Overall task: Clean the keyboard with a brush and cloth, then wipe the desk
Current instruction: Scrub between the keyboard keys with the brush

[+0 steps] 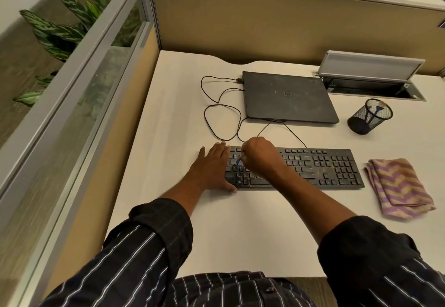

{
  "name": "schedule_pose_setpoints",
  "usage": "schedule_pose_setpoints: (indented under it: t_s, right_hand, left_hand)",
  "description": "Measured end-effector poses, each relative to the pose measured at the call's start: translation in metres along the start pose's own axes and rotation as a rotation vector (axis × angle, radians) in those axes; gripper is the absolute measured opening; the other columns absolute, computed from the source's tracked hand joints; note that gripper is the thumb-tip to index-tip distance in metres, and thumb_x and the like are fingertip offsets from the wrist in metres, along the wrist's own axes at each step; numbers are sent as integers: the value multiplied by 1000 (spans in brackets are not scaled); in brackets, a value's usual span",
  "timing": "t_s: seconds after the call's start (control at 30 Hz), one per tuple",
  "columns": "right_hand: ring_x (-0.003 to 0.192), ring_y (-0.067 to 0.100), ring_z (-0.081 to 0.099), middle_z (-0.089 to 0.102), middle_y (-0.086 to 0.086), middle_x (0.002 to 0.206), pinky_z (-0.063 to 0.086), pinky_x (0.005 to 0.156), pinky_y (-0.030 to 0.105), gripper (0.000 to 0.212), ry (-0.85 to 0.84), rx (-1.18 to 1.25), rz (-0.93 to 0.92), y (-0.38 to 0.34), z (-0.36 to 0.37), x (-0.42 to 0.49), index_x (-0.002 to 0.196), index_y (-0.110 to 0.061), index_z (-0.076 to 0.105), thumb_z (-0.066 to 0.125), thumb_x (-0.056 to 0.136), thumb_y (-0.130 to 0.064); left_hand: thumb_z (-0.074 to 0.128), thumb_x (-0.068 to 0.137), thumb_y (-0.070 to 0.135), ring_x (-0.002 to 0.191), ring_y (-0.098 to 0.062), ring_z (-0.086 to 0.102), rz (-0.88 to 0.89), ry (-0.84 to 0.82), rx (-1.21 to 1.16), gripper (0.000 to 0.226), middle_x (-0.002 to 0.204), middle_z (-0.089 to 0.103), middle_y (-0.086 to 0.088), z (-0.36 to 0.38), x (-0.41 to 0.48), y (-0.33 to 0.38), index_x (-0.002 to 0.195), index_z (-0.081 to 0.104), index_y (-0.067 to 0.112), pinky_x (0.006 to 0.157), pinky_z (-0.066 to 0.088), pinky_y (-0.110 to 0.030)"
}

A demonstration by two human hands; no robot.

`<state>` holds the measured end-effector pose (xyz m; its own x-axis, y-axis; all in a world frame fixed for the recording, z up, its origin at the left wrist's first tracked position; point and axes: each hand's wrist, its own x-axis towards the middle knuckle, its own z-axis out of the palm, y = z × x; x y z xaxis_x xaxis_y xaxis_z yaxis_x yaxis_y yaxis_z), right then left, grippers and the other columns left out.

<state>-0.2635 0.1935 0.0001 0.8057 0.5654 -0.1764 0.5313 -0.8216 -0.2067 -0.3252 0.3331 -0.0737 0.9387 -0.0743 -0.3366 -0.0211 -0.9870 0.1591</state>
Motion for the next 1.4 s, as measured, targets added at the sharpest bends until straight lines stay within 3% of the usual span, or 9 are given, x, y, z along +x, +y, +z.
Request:
schedule_pose_setpoints:
  t_s: [0.2,0.4,0.6,0.87,1.0,1.13,1.27,1.4]
  right_hand:
    - [80,24,65,67,10,88,54,67,33,10,-118,-37,15,0,-2,-3,90,-5,65,62,86,-14]
    - [74,20,64,70,9,85,57,72,36,17,10,72,-15,-6,-3,2,89,-5,72,57,92,-13]
    - [78,24,65,68,11,88,58,75,40,18,-98,25,9,-10,6,-2,92,-5,69,67,87,-22]
    - [78,26,66,69,12,88,58,72,39,17,7,72,117,-15,6,1,93,-6,68,63,89,-22]
    - [80,25,65,66,11,88,57,75,38,18,-56,98,70,-26,9,-2,94,-5,66,60,92,-22]
    - [66,21,57,62,11,75,45,59,32,20,1,102,14,-28,10,1,82,-7,65,55,94,-18]
    - [72,21,60,67,11,85,52,67,35,18,-3,78,-107,-25,11,1,94,-6,71,54,95,-12]
    - [74,19,62,66,7,83,55,71,31,12,-133,44,-178,-23,9,0,92,-7,69,59,92,-13]
  left_hand:
    - [67,67,82,155,-25,-7,8,2,-21,139,168,-7,-10,0,1,-1,159,-7,7,124,6,-53]
    - [72,66,79,155,-24,-6,16,21,-78,142,168,-10,-8,3,-2,-7,158,-11,10,125,6,-50]
    - [73,66,78,155,-23,-4,10,36,-91,143,169,-8,-7,6,-3,-10,158,-13,10,125,6,-49]
    - [72,66,78,155,-23,-5,5,20,-98,142,169,-9,-6,5,-3,-11,158,-13,10,124,5,-50]
    - [75,67,75,155,-22,-5,8,23,-125,142,169,-8,-6,3,-3,-10,158,-12,10,124,5,-50]
    - [78,65,73,155,-22,-4,6,22,-156,144,169,-6,-4,4,-3,-13,159,-13,12,124,5,-50]
    - [82,62,70,155,-23,-3,3,-1,-194,147,169,-2,-4,1,-3,-17,158,-14,14,124,5,-51]
    - [84,57,71,155,-23,-3,0,-4,-210,152,169,1,-5,2,-1,-21,158,-15,16,124,7,-52]
